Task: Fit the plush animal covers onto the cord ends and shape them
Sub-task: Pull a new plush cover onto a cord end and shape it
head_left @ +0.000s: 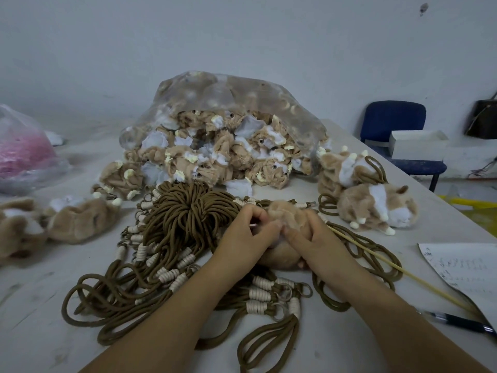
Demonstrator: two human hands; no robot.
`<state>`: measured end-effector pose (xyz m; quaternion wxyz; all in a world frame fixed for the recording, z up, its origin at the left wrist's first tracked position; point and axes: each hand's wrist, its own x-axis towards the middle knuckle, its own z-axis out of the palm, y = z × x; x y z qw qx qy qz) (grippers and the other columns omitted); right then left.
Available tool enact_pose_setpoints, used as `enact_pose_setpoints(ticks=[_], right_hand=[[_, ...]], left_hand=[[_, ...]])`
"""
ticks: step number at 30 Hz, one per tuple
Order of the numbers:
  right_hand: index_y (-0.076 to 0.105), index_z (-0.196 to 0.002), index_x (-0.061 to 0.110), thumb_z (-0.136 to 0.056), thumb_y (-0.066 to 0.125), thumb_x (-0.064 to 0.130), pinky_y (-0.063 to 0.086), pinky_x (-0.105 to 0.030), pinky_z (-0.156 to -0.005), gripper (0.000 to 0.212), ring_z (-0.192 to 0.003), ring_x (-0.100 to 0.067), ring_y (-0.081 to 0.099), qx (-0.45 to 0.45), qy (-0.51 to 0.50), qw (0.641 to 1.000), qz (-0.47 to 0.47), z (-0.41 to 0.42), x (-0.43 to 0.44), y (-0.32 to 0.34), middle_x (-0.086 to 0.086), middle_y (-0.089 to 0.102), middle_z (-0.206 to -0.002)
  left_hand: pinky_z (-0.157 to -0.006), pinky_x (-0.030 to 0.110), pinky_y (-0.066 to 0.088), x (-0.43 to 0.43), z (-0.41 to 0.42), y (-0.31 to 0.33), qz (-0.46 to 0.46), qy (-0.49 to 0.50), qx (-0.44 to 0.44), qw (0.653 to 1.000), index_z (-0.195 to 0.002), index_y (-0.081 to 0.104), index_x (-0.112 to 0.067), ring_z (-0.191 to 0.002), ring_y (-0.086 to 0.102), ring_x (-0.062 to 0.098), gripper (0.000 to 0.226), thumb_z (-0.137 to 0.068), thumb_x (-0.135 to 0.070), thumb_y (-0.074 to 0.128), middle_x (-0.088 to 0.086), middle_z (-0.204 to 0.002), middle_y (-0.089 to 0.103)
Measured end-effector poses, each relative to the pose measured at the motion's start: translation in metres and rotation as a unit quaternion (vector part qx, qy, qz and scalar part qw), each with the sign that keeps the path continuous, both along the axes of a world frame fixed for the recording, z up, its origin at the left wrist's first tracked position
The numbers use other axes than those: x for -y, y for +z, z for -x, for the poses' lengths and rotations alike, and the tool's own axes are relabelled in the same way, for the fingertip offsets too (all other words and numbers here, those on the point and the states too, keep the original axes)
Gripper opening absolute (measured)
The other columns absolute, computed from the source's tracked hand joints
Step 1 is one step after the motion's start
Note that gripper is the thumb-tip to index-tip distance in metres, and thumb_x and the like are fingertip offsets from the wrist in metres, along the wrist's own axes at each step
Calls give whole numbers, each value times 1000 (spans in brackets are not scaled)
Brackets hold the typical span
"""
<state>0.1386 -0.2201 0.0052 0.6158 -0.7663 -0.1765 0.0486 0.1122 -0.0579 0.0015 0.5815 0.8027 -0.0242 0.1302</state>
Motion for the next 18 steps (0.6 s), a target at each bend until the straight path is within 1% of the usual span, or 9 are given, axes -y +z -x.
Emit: enact_pose_setpoints(ticks=[3, 7, 9, 10, 12, 13, 15, 16, 18], right_hand=[[58, -91, 30, -90, 62, 36, 54, -21, -59, 8, -79, -12, 68, -11, 16, 999, -39, -2, 3, 0, 2, 70, -89], [59, -95, 31, -94, 57, 30, 58, -37, -81, 2, -93, -15, 69, -29, 42, 997, -64, -3, 5, -1, 1, 71, -99], [59, -96, 31, -95, 56, 31, 56, -44, -86, 4, -94, -18, 69, -25, 44, 997, -63, -2, 4, 0, -1, 71, -100], [59, -96, 31, -95, 55, 31, 55, -47, -87, 4, -95, -20, 69, -24, 45, 997, -62, -1, 4, 0, -3, 71, -100], [58, -95, 29, -95, 55, 32, 54, -50, -86, 4, -94, -26, 66, -4, 44, 998, -35, 1, 3, 1, -8, 68, -98], [57, -94, 25, -95, 55, 32, 53, -49, -84, 7, -93, -27, 65, 13, 44, 999, -15, 3, 3, 1, -12, 66, -97], [54, -92, 17, -95, 55, 32, 52, -39, -75, 15, -83, -24, 62, 49, 42, 998, 15, 5, 1, 1, -16, 61, -94], [53, -92, 14, -95, 55, 30, 50, -32, -68, 17, -76, -18, 58, 71, 41, 996, 28, 6, 1, 2, -16, 59, -91], [51, -87, 14, -96, 54, 27, 41, -20, -58, 16, -67, -5, 47, 126, 40, 989, 60, 8, -1, 3, -3, 53, -79]], left_hand=[[-89, 22, 50, -1, 0, 1, 7, -29, -37, 999, -111, 53, -40, -104, 57, -4, 34, -83, -50, 70, -21, -110, 62], [-101, 33, 48, -3, 0, 4, 13, -38, -64, 997, -126, 55, -32, -115, 57, 6, 43, -86, -46, 67, -8, -127, 59], [-98, 33, 51, -4, 1, 5, 49, -70, -88, 992, -124, 61, -27, -110, 63, 10, 38, -89, -39, 67, -5, -121, 66], [-92, 29, 53, -5, 1, 4, 63, -81, -95, 990, -118, 65, -28, -104, 66, 9, 29, -90, -36, 67, -7, -113, 70], [-73, 16, 51, -4, 1, 6, 38, -71, -92, 992, -97, 70, -29, -83, 67, 1, 7, -92, -30, 65, -13, -89, 73], [-67, 17, 47, -4, 1, 6, 15, -52, -89, 995, -91, 69, -26, -74, 63, 2, 7, -92, -29, 64, -9, -81, 71], [-67, 31, 47, -3, -1, 5, -41, -21, -83, 995, -95, 65, -15, -74, 59, 15, 15, -91, -29, 62, 5, -84, 67], [-69, 35, 49, -1, -1, 5, -65, -8, -76, 995, -95, 63, -16, -76, 60, 18, 15, -91, -30, 62, 5, -86, 66], [-63, 30, 46, 0, 0, 6, -92, 13, -55, 994, -88, 55, -25, -72, 56, 11, 8, -89, -31, 60, -2, -81, 61]])
